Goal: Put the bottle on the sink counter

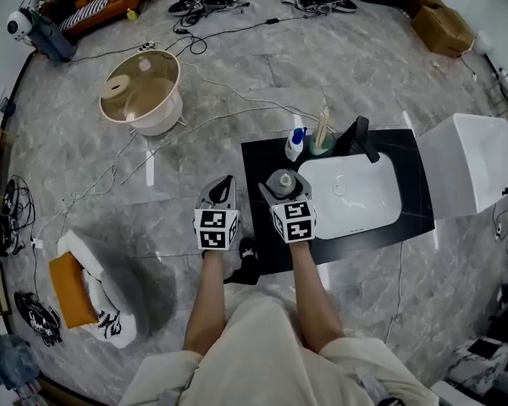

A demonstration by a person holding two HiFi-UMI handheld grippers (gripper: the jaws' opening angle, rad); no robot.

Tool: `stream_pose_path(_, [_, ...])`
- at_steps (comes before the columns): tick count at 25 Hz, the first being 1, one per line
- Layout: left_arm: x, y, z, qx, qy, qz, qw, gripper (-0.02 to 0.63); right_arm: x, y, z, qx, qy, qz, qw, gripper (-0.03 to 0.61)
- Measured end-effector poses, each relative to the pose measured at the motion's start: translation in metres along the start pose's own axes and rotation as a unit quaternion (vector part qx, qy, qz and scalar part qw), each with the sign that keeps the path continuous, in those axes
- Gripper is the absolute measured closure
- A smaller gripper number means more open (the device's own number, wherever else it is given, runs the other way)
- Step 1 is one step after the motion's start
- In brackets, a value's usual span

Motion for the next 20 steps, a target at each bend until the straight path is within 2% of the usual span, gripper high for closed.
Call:
stream_pose_path(11, [0.008, 0.011, -0.043, -0.037, 0.002, -0.018, 0.9992, 0.607, 0.007, -0.006, -0.045, -0.007, 0.006, -0.001, 1.000, 0.239])
stream_pose_path(20, [0.016, 0.013, -0.069, -0.058, 0.005, -0.017, 0.9981, 0.607, 0.011, -0.018, -0.073, -0.014, 0.011, -0.004, 1.000, 0.239])
Point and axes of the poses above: the fingertips, and each gripper's own axes: z backward along the fingers, y to its left, x out of its top, the point moved 9 cm from there along z, backward along the fingers, and after that the axes turned 2 degrees about x, right-handed, at the moved point
